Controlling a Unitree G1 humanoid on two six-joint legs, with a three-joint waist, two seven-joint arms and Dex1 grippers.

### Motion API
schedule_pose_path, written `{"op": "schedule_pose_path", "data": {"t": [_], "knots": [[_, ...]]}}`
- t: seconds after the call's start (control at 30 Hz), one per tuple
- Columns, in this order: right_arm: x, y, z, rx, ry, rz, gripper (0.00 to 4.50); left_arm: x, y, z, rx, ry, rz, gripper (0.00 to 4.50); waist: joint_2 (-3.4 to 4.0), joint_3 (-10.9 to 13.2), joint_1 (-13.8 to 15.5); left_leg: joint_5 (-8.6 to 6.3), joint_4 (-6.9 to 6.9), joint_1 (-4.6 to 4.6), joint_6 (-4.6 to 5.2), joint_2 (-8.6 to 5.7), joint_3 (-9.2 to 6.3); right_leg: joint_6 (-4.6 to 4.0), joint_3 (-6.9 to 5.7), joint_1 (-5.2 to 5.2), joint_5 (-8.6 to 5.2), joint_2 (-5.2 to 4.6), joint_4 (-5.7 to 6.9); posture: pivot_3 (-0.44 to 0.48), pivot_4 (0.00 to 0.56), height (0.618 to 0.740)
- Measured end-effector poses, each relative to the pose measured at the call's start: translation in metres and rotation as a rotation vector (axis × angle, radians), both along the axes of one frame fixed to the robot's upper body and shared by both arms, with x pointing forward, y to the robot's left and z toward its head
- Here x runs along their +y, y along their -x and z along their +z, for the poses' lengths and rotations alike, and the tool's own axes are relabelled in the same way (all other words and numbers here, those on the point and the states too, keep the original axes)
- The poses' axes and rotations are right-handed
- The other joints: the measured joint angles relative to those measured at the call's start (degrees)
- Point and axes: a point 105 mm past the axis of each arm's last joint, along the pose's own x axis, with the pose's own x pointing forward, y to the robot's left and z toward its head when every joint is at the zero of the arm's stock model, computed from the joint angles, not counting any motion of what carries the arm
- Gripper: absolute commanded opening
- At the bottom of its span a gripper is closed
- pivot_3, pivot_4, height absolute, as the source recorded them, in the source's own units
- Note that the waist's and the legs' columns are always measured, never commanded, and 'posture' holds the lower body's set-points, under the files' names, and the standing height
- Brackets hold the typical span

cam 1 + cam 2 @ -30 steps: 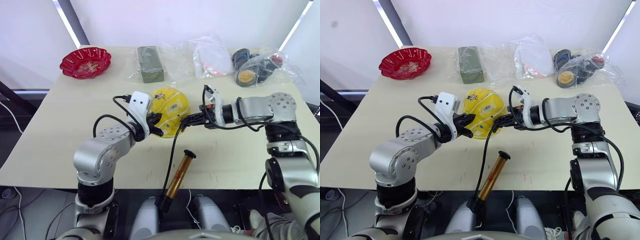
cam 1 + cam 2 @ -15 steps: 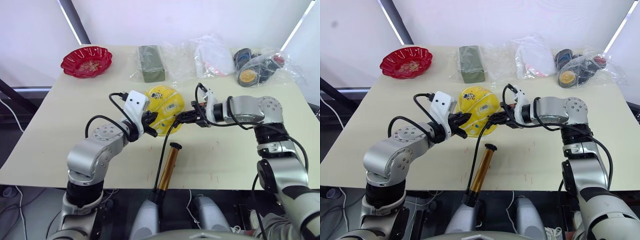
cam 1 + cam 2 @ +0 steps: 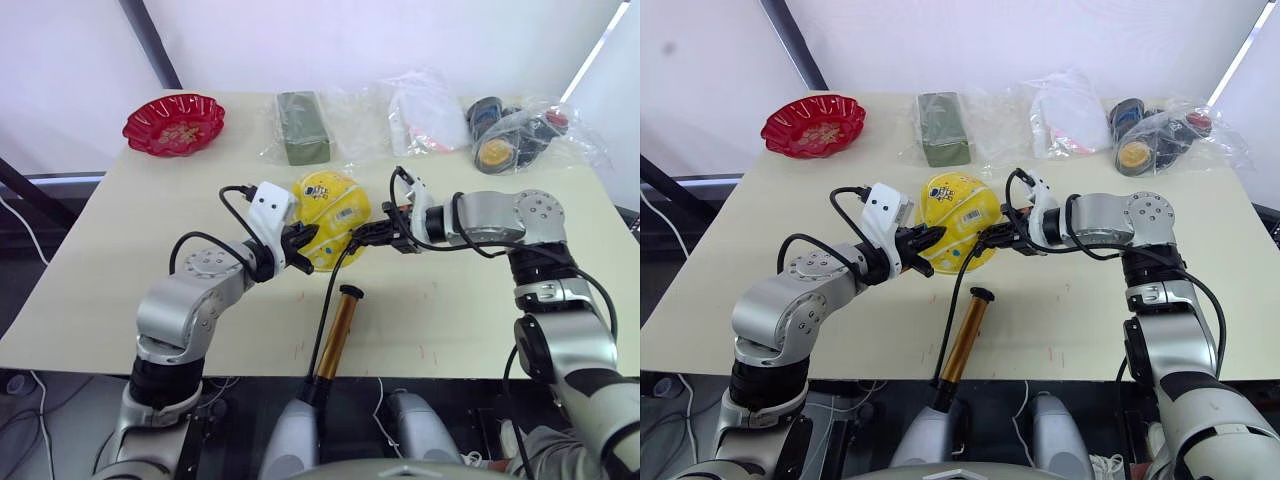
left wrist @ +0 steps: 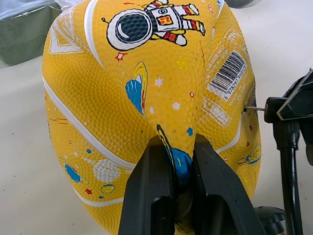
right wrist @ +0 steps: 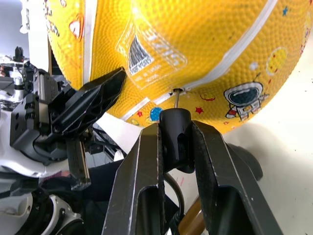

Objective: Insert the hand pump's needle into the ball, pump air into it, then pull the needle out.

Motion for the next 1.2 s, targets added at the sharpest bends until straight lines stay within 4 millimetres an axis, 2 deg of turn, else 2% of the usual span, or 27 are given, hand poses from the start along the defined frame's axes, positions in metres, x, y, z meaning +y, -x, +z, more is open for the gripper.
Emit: {"op": "schedule_pose_path", "data": {"t": [0.57,0.9,1.2], "knots": [[0.005,-0.015,-0.004,0.01,0.007,0.015,0.3,0.0,0.001,-0.001,-0.008,-0.012,-0.009,0.0,0.0,0.0,-0.1,0.04,0.02,0.03,0.06,0.0,0.11,0.08,0.13,0.0,0.06,0.0,0.0,0.0,0.15,0.74],[-0.002,-0.006,0.004,-0.083,0.085,0.081,0.3,-0.002,-0.001,-0.001,-0.008,-0.007,-0.022,0.0,0.01,0.0,0.2,0.04,0.01,-0.01,0.06,-0.02,0.1,0.09,0.11,0.0,0.06,-0.05,-0.03,0.0,0.15,0.74],[-0.006,-0.003,0.003,-0.12,0.11,0.081,0.3,-0.006,-0.002,-0.002,-0.007,-0.007,-0.039,0.0,0.01,0.0,0.7,0.04,0.01,-0.01,0.06,-0.07,0.1,0.1,0.1,-0.01,0.07,-0.07,-0.03,0.0,0.15,0.74]]}}
